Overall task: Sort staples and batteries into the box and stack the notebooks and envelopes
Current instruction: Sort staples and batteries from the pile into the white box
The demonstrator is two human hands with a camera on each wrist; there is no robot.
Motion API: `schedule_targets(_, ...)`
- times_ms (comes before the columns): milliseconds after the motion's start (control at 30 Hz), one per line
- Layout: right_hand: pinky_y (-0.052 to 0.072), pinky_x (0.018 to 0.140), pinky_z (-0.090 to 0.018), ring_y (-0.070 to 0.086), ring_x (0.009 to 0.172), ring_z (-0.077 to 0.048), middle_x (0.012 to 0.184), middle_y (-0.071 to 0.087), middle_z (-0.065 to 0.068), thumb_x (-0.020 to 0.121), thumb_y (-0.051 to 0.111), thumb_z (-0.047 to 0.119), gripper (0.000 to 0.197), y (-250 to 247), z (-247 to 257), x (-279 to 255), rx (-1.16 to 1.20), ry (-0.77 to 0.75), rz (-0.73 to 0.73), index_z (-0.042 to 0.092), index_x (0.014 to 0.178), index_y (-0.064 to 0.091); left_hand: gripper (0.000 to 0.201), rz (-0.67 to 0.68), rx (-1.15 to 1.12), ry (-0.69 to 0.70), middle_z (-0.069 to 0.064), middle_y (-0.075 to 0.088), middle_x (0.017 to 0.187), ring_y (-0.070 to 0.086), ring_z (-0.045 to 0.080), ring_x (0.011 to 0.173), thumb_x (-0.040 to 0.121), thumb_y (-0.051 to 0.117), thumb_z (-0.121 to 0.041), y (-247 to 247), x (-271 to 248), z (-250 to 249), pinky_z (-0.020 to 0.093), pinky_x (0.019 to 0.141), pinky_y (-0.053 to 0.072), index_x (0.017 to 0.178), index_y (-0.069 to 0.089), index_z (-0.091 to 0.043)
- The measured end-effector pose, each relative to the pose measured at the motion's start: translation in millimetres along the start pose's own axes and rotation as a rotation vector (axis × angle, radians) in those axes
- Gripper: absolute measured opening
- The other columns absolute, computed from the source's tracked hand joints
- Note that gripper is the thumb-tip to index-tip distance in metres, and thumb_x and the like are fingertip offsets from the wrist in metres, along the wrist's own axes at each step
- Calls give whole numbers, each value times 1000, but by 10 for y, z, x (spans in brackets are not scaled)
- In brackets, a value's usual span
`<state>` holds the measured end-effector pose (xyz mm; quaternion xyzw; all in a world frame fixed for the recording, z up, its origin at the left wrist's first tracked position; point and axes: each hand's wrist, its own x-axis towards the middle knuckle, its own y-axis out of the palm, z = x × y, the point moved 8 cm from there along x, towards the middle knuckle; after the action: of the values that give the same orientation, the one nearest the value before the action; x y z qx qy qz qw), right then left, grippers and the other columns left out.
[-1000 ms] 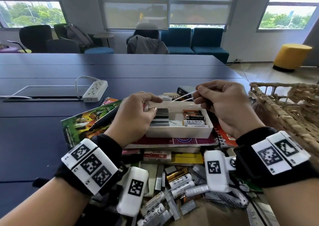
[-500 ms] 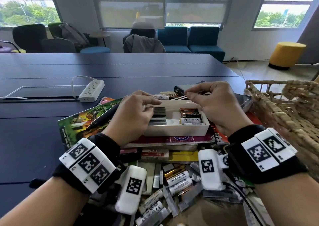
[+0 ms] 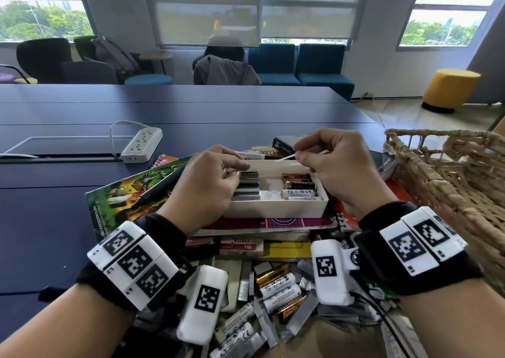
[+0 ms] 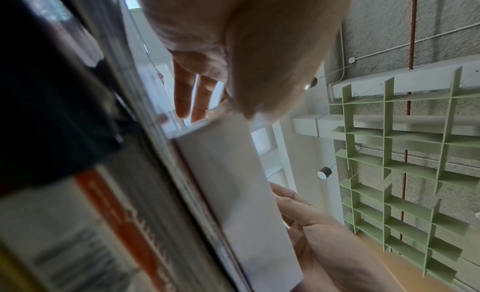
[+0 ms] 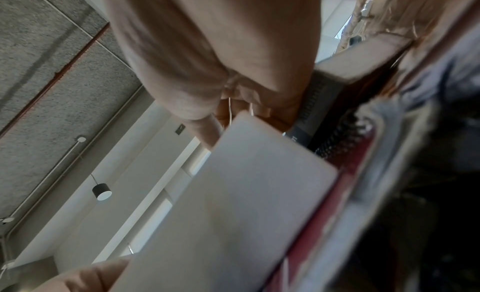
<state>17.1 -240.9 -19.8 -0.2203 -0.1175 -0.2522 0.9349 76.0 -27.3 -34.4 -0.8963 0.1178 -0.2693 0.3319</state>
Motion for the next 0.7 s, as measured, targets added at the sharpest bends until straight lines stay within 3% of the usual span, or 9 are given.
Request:
schedule_targets(100, 54, 69, -21, 61, 67, -3, 75, 70, 9, 85, 82, 13, 10, -27, 8, 4, -16, -3, -17, 22, 85, 77, 20, 5, 11, 2, -14, 67, 107, 62, -1, 98, 96, 66, -7, 5, 8, 7, -2, 84, 37, 102, 81, -18)
schedule_targets(267, 48, 70, -17, 66, 81, -8, 88, 72, 7, 87, 79, 14, 12, -106, 22, 26, -80, -16, -96, 25, 91, 76, 20, 5, 36, 2, -14, 68, 107, 63, 2, 99, 96, 66, -8, 6, 19, 8, -3, 84, 34, 101, 81, -19)
schedule_targets(367, 45, 72, -14, 61, 86, 0, 92, 71, 10, 87, 80, 16, 11, -114, 20, 8, -140, -5, -91, 25, 92, 77, 20, 5, 33, 2, -14, 68, 107, 63, 1, 98, 96, 66, -8, 3, 18, 5, -3, 83, 36, 101, 81, -18)
schedule_targets(500, 56, 78, -23, 64, 86, -3, 90, 72, 11, 87, 80, 15, 9, -98, 18, -6, -140, 13, -65, 23, 89, 77, 19, 3, 39, 1, -14, 68, 107, 63, 1, 97, 96, 66, -7, -3, 12, -1, -4, 82, 36, 101, 81, -17)
schedule_targets(533, 56, 77, -21, 65, 85, -3, 90, 72, 11, 87, 80, 14, 9, -99, 27, -5, -139, 10, -65, 23, 88, 77, 19, 3, 44, 1, -13, 68, 107, 63, 2, 97, 96, 66, -7, -3, 11, -3, -4, 82, 36, 101, 81, -17)
schedule_targets(633, 42, 63, -2, 61, 82, 4, 88, 71, 12, 88, 79, 17, 7, -105, 54, -8, -143, 4, -62, 23, 88, 77, 19, 5, 51, 1, -12, 69, 107, 63, 3, 97, 96, 66, -7, -7, 12, -8, -4, 81, 36, 101, 81, -16)
schedule_targets(700, 39, 58, 1, 61, 81, 4, 87, 71, 13, 89, 79, 18, 6, -104, 67, -13, -144, 2, -57, 23, 87, 76, 19, 5, 59, 4, -12, 69, 107, 63, 3, 97, 96, 66, -7, -12, 13, -18, -5, 81, 36, 102, 81, -16)
